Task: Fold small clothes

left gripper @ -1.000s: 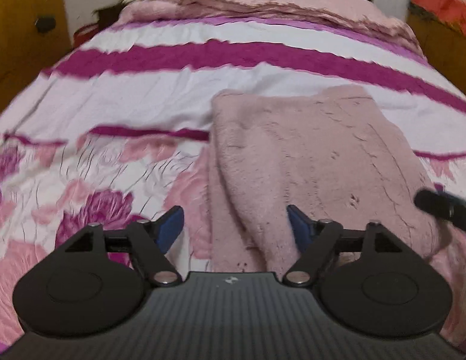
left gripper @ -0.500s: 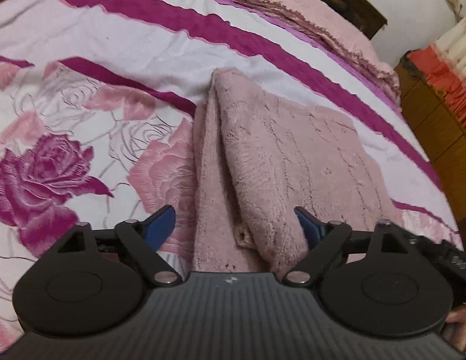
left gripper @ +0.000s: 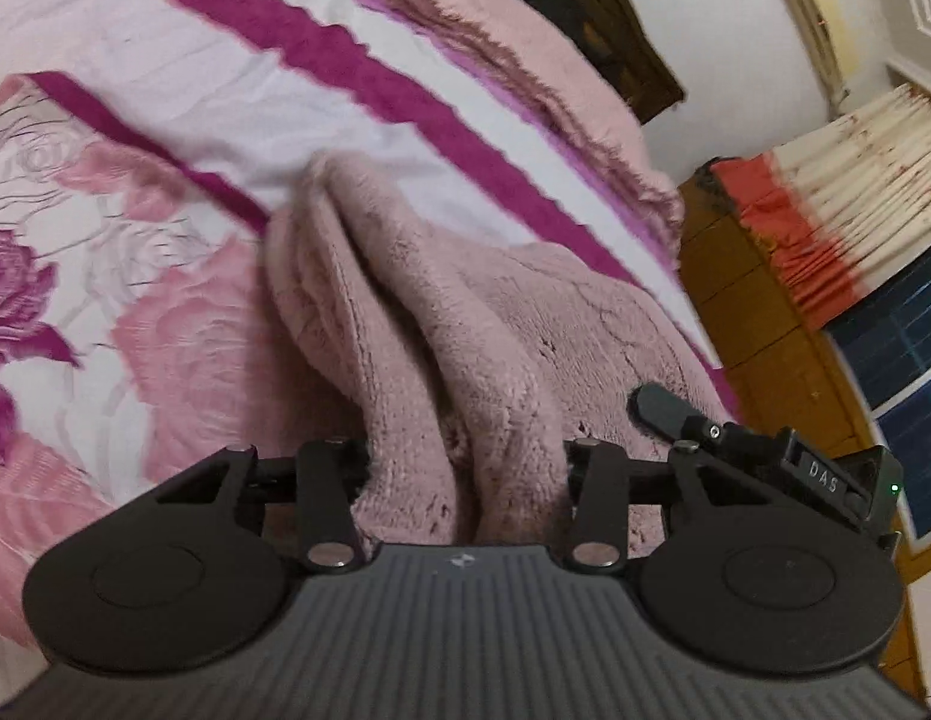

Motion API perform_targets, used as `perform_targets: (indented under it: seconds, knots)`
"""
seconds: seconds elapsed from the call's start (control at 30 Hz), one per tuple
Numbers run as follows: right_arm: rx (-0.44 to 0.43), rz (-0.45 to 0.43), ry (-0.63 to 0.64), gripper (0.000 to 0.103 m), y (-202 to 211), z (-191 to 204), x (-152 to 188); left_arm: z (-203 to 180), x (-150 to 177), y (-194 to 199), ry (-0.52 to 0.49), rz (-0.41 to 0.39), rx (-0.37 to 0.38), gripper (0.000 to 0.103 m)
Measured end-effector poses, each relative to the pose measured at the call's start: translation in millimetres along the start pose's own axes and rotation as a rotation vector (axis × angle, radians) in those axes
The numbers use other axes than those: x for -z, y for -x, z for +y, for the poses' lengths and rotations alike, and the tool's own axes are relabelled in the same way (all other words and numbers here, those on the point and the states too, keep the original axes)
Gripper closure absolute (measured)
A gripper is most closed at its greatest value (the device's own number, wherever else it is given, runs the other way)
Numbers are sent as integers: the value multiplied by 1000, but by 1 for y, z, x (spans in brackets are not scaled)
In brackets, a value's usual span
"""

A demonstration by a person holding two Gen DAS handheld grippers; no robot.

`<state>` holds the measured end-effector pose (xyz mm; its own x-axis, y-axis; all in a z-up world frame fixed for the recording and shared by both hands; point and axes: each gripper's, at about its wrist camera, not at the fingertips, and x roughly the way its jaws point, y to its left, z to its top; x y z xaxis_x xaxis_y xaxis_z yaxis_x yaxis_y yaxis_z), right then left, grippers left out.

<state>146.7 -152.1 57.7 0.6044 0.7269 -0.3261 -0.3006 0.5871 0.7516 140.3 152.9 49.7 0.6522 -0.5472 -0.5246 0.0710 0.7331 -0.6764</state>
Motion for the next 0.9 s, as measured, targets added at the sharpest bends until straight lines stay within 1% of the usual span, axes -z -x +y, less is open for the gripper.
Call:
perform_targets:
  seconds: [0.1,0.23,0.33,0.43,0.5,0.57,0.6,0.63,0.67,0.73,0.77,0.83,0.9]
  knots:
    - [19,-18,37,52,30,16,-11,-30,2,4,-18,-1,46,55]
    - [64,-21,16,52,78,22,-16,-65,16,6,-12,33,94,55]
    - [131,-13,-3,52,115,18,-5,-88,39,3,-21,80,114,55]
    - [215,8,-31,52,143,6,20,-97,72,-6,17,156,111,55]
    - [287,31,-41,52,154,-8,39,-97,98,-14,38,212,84,55]
    - [353,54,-38,50,156,-24,61,-96,117,-22,17,243,6,55]
    - [382,68,-16,47,153,-29,72,-96,124,-25,-12,245,-40,53]
    - [406,75,21,45,150,-34,84,-98,130,-26,-46,236,-78,44]
    - [409,49,67,43,150,-38,97,-98,133,-28,-53,231,-107,41]
    - [403,-25,134,42,153,-37,115,-102,134,-31,-45,225,-134,39]
    - [408,-45,147,42,154,-34,118,-105,134,-31,-56,224,-149,39]
    - [409,-63,130,41,158,-32,120,-116,133,-29,-102,217,-183,39]
    - [412,-59,126,39,166,-31,116,-125,132,-26,-153,194,-225,38]
